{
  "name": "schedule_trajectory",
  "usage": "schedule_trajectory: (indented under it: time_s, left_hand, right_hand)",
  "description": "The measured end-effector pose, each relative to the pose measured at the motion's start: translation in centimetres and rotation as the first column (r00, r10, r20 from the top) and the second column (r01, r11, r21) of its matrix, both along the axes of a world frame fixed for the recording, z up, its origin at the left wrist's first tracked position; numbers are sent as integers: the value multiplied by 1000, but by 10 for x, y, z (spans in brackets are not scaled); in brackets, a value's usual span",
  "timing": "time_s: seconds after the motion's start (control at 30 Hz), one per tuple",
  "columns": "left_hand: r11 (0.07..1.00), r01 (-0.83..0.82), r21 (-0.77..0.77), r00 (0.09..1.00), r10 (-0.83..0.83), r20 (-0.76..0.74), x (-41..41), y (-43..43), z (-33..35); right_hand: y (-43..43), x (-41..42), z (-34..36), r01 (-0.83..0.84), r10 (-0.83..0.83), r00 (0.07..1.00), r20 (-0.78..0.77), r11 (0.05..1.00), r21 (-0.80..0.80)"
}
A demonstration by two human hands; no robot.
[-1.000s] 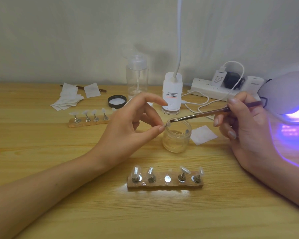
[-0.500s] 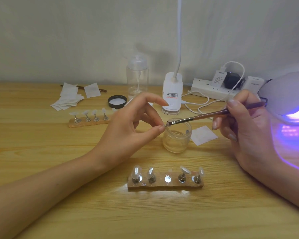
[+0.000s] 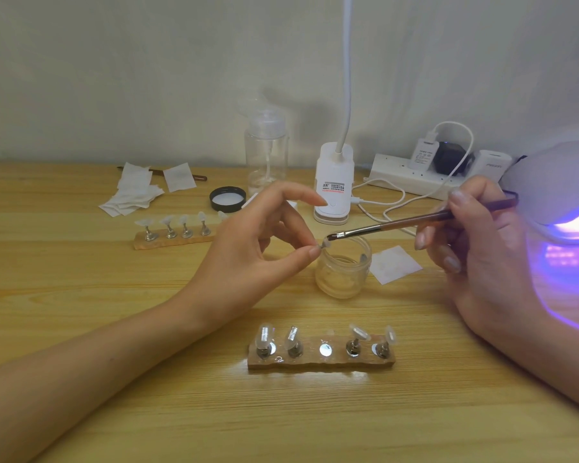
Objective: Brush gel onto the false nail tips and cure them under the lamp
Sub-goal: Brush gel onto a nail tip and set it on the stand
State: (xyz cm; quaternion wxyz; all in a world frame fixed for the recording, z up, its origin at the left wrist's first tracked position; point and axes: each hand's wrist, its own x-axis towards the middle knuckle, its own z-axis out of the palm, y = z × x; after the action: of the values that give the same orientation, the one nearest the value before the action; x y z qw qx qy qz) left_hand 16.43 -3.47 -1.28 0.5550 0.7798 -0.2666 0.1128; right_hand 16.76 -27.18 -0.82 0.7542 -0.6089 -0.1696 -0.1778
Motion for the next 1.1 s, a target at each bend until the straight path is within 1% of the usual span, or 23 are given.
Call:
schedule_trajectory:
  time_s: [0.23, 0.63, 0.77, 0.87, 0.97, 1.1]
  left_hand:
    - [1000, 5, 11, 1000, -5, 10, 0, 0, 0]
    - [1000, 1, 14, 1000, -1, 18, 0, 0, 0]
    - [1000, -7, 20, 1000, 6, 12, 1, -1, 0]
    - [1000, -4, 17, 1000, 4, 7, 1, -1, 1]
    - [1000, -1, 13, 1000, 1, 5, 0, 0, 1]
    - [1000, 0, 17, 1000, 0, 0, 1, 0, 1]
  right_hand:
    - [2, -1, 0, -8, 8, 1000, 4, 999, -32]
    - [-1, 1, -4, 43, -44, 999, -3, 996, -79]
    - [-1, 0, -2, 66, -67, 997, -27, 997, -35]
    - [0, 0, -1, 25, -25, 1000, 4, 1000, -18]
    - [1, -1, -1, 3, -1, 1000, 28, 998, -55]
    - [-1, 0, -3, 49, -51, 999, -21, 996, -71]
